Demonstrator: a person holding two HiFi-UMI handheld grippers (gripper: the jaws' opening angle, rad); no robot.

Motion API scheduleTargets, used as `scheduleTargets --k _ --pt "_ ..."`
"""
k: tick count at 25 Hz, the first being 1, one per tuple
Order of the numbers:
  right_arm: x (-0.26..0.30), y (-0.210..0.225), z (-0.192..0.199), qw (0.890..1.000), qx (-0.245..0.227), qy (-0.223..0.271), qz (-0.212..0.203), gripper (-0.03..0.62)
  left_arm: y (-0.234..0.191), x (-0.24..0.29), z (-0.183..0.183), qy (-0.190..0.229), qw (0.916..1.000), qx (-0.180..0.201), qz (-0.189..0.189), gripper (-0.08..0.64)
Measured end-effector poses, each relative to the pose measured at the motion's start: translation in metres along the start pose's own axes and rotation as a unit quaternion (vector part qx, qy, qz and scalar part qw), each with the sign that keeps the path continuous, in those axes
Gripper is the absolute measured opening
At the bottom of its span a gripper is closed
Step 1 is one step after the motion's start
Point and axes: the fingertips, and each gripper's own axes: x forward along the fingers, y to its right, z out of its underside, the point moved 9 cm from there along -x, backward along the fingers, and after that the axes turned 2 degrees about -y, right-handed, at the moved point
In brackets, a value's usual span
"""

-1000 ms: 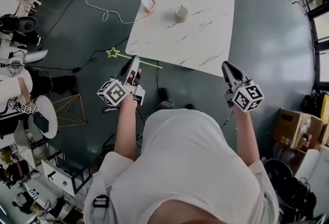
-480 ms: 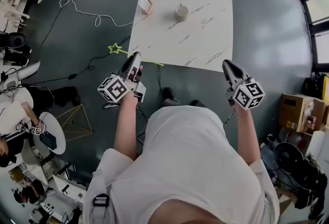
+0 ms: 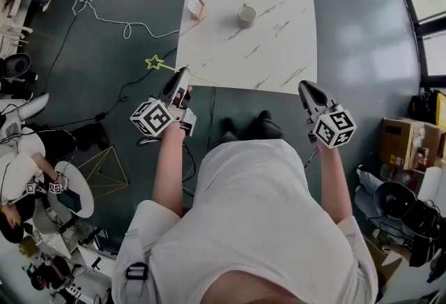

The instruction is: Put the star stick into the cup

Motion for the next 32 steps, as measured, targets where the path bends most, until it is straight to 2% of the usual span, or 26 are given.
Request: scheduleTargets --k 7,18,23,32 --pt "0.017 0.017 -0.006 1.0 0.006 -0.003 -0.006 0.029 -0.006 0.021 -0.006 -0.002 0.9999 -0.003 -0.01 0.025" --pt "0.074 0.081 -0.032 0.999 0.012 -0.021 -0.041 0.03 -0.007 0.092 -0.023 0.001 0.9993 0.008 -0.038 0.025" --pt "0.099 0.116 -0.037 0.998 0.015 -0.039 -0.056 0.03 -0.015 0.136 -0.02 -0.002 0.9985 0.011 -0.054 0.025" --pt "0.141 0.169 -0.025 0.992 0.026 -0.083 -0.093 0.03 -0.018 0.223 -0.021 0.001 0.9961 0.055 -0.069 0.025"
